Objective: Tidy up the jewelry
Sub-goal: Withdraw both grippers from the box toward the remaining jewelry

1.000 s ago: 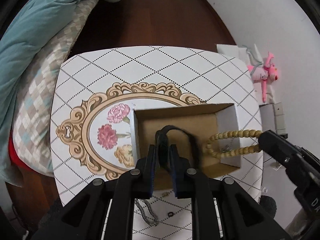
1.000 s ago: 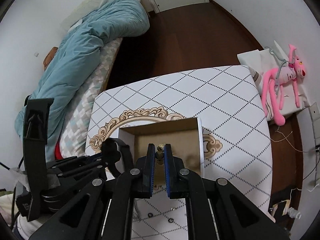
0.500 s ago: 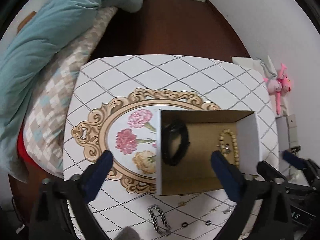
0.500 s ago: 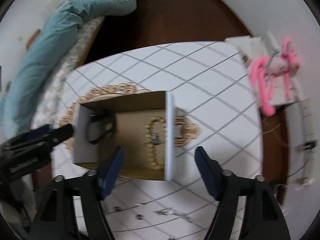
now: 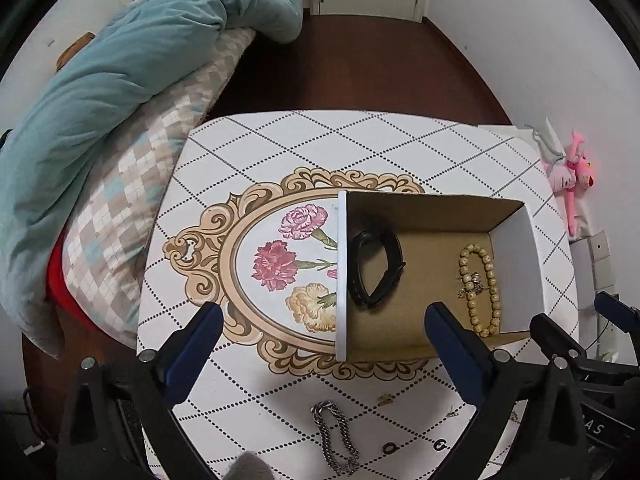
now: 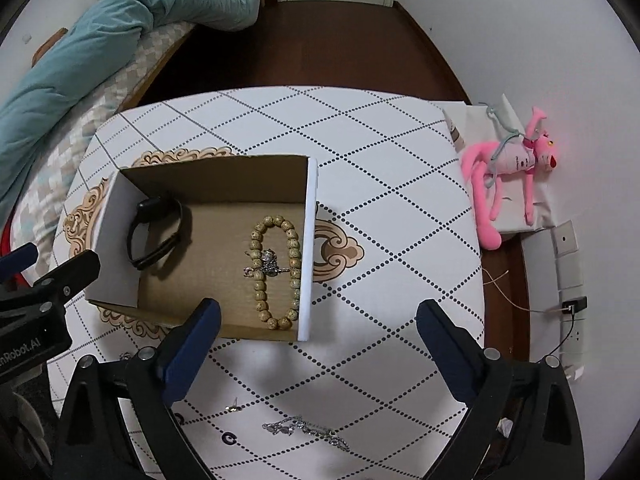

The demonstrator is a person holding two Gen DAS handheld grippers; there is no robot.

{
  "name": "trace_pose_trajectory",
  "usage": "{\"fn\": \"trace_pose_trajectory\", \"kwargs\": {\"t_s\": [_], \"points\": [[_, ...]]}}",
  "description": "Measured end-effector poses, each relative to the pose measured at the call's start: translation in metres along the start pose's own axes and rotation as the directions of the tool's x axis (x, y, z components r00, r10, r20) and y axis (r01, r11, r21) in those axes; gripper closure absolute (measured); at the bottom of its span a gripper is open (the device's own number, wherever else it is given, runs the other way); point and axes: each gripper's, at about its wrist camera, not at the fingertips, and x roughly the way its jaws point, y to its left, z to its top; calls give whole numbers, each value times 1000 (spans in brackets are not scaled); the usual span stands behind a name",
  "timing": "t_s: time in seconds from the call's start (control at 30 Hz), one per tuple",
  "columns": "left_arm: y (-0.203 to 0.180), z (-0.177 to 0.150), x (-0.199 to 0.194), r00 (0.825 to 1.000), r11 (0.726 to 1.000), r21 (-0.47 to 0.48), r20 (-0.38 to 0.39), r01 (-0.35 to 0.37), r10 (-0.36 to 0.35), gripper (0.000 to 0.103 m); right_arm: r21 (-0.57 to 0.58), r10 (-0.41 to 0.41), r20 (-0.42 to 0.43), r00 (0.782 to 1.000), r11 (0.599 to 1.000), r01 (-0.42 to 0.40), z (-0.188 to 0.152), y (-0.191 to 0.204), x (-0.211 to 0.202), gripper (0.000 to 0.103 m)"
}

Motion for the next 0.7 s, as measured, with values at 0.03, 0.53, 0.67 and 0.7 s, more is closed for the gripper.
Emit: {"fn": "trace_pose_trajectory", "kwargs": {"t_s": [0.03, 0.53, 0.67, 0.7], "points": [[0, -1, -4, 1000, 1000, -4, 6, -3, 3, 0, 3, -3, 12, 1000, 1000, 3, -1, 0, -5, 4], [0, -28, -87, 986, 1000, -4, 167, 3, -2, 0, 44, -54, 202, 978, 998, 47, -29, -8, -97, 4], [1, -35, -109, 979, 1000, -4, 203, 13, -12, 0, 66, -47, 250, 967, 997, 31, -38, -12, -125, 4], [2, -37, -113, 978, 1000, -7, 208, 18, -17, 0, 71, -45, 262, 964, 997, 27, -40, -13, -131, 4]]}}
